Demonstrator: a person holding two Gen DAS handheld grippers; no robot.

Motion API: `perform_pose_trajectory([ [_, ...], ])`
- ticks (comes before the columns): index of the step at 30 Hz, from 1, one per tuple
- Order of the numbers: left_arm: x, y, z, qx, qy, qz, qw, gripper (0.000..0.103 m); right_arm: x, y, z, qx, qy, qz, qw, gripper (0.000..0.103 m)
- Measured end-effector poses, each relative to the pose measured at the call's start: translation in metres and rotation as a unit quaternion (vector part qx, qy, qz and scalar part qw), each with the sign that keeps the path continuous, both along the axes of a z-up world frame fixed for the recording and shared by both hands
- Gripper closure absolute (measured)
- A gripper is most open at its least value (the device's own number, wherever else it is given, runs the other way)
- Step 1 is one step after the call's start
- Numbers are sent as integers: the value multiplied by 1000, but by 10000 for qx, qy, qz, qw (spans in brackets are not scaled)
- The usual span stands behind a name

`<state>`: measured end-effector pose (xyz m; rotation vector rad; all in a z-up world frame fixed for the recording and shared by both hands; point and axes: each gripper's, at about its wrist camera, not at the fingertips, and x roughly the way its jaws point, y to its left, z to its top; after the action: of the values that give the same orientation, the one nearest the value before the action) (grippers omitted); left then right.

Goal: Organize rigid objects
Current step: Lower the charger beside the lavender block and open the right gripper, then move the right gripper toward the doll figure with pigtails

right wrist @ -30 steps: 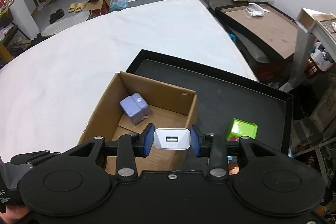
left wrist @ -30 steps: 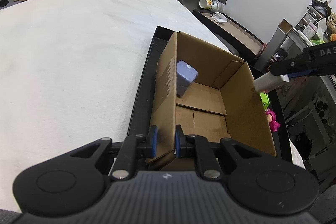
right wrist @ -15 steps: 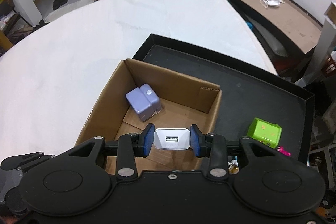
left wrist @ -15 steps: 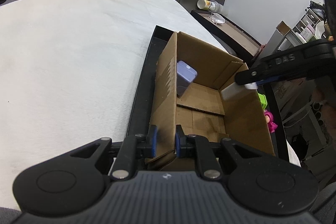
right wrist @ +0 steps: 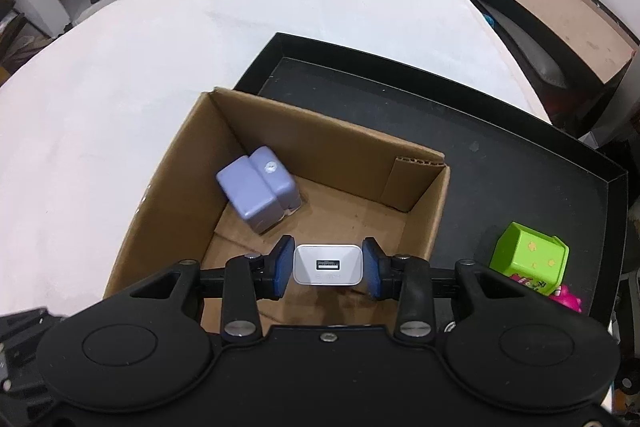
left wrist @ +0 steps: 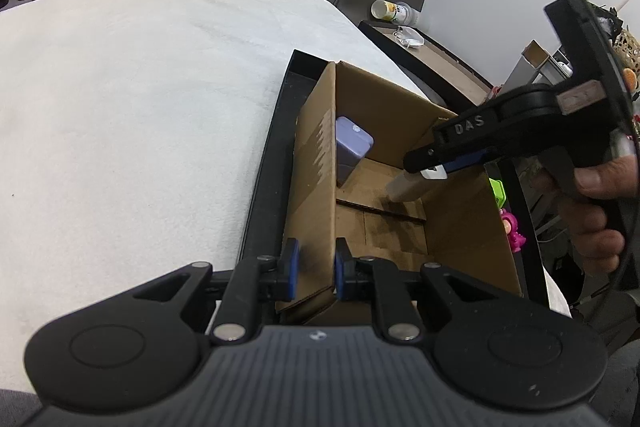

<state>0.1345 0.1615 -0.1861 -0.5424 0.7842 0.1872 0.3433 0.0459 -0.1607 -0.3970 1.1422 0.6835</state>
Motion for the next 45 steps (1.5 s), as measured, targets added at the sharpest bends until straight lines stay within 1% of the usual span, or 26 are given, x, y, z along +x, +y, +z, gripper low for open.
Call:
perform_pose_trajectory([
  [2, 0, 0, 0, -18, -14, 2, 10000, 86, 2, 1, 1, 3, -69, -37, 10000, 66],
  [9, -2, 1, -1, -30, -30, 9, 10000, 86, 6, -5, 9, 160, -69, -228, 9996, 62],
  [14, -2, 2, -1, -52, -35, 41, 10000, 86, 8, -12, 15, 218, -81, -289, 9993, 62],
  [23, -1, -2, 1, 24, -6, 60, 10000, 86, 4, -32, 37, 398, -132, -298, 9987, 62],
  [25, -1, 0, 0, -6, 1, 92, 10000, 86, 3, -39, 42, 409, -192, -330, 9984, 58],
  [32, 1, -3, 2, 47, 49, 129, 9999, 86, 2, -70, 49, 456, -180, -436, 9978, 57],
  [40, 2, -7, 4, 147, 102, 154, 9997, 87, 2, -113, 44, 439, -184, -691, 9965, 54],
  [45, 2, -10, 6, 212, 128, 186, 9995, 87, 0, -134, 38, 474, -157, -719, 9962, 52],
])
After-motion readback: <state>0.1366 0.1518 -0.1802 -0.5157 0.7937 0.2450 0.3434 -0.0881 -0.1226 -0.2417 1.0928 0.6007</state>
